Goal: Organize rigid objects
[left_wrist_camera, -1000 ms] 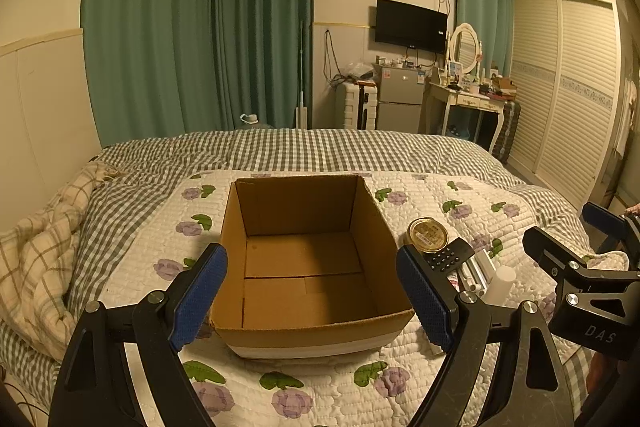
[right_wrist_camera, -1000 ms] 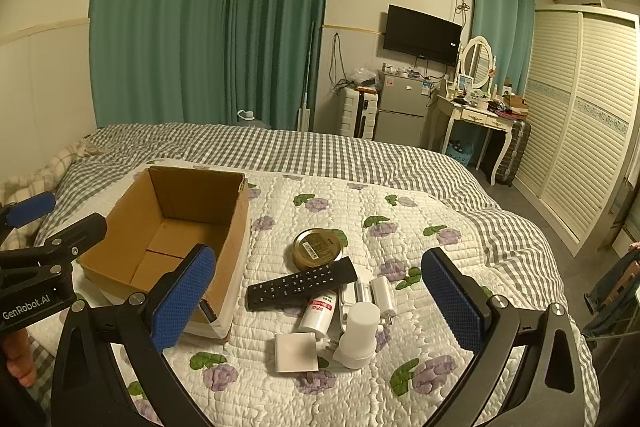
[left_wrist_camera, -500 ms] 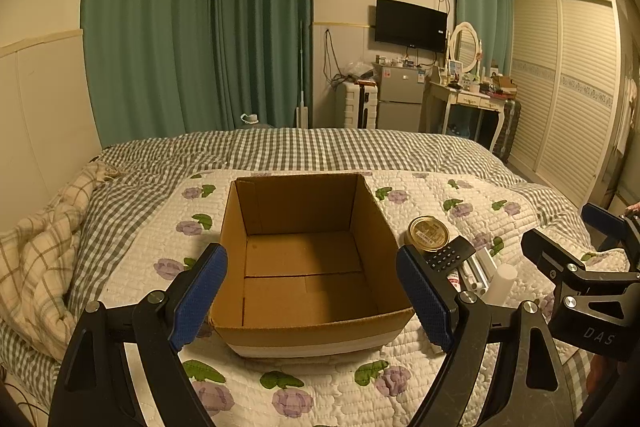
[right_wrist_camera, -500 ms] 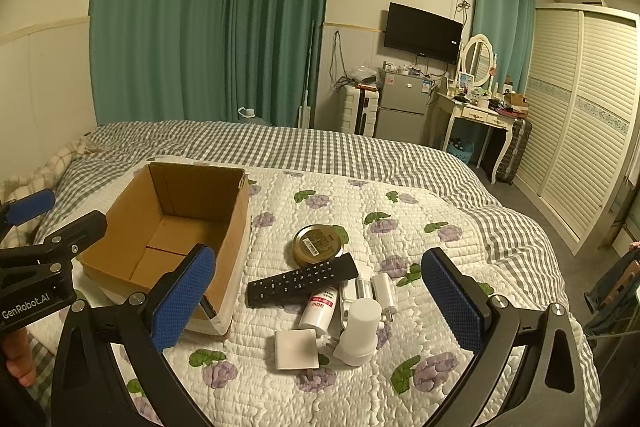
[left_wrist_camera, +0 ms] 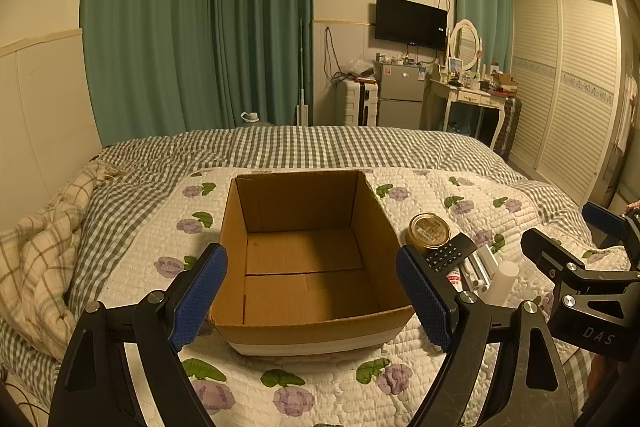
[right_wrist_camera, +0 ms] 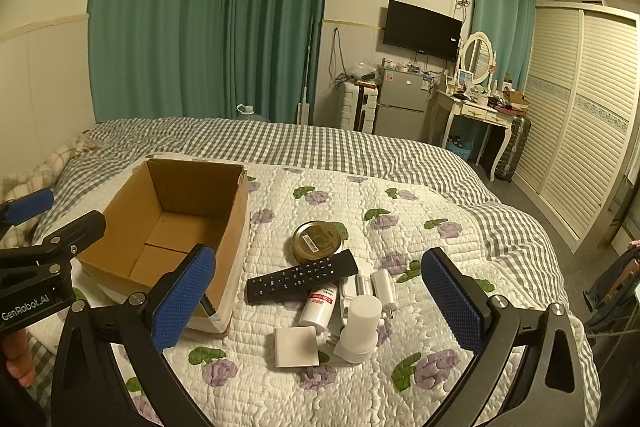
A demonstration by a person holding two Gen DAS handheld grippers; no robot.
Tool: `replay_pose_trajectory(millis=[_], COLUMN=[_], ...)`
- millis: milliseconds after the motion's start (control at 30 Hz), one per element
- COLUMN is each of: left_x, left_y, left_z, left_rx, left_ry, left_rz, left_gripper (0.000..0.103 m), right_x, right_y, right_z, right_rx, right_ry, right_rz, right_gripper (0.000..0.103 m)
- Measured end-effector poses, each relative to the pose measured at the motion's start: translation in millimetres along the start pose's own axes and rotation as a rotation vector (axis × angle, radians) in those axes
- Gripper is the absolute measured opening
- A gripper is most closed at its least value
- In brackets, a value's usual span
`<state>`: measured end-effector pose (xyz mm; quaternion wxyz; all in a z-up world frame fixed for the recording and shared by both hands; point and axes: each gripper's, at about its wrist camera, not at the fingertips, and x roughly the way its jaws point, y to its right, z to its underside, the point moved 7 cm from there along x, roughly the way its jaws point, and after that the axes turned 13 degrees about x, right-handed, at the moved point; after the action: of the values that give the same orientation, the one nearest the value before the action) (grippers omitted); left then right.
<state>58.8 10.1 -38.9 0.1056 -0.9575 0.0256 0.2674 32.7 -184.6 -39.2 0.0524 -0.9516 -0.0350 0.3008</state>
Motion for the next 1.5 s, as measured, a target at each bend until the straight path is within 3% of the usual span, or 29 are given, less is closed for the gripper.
replay_pose_trajectory(millis=[700,1033,1233,1500], left_x=[-1,-7,18,73], left_y=[1,-10,-64,-96], left_z=[2,-15,-6,39], left_rx=[0.019,0.032,-0.043,-0.122], left_ry=[0.001,-0.012,-0.12,-0.313], left_rz=[0.006,0.03,-0.06,-0.085], left_gripper=[0.089,0.089,0.089,0.087], right_x=[-1,-6,8,48], right_y=[-1,9,34,57], right_z=[0,-14,-6,23], right_rx=[-0.008,-0.028,-0.034,-0.024], right_ry=[-0.003,0.003,-0.032,-0.131], right_rz=[0.006,0.035,0.098,0.124], right_gripper=[0.103,0.103,0.103,0.103])
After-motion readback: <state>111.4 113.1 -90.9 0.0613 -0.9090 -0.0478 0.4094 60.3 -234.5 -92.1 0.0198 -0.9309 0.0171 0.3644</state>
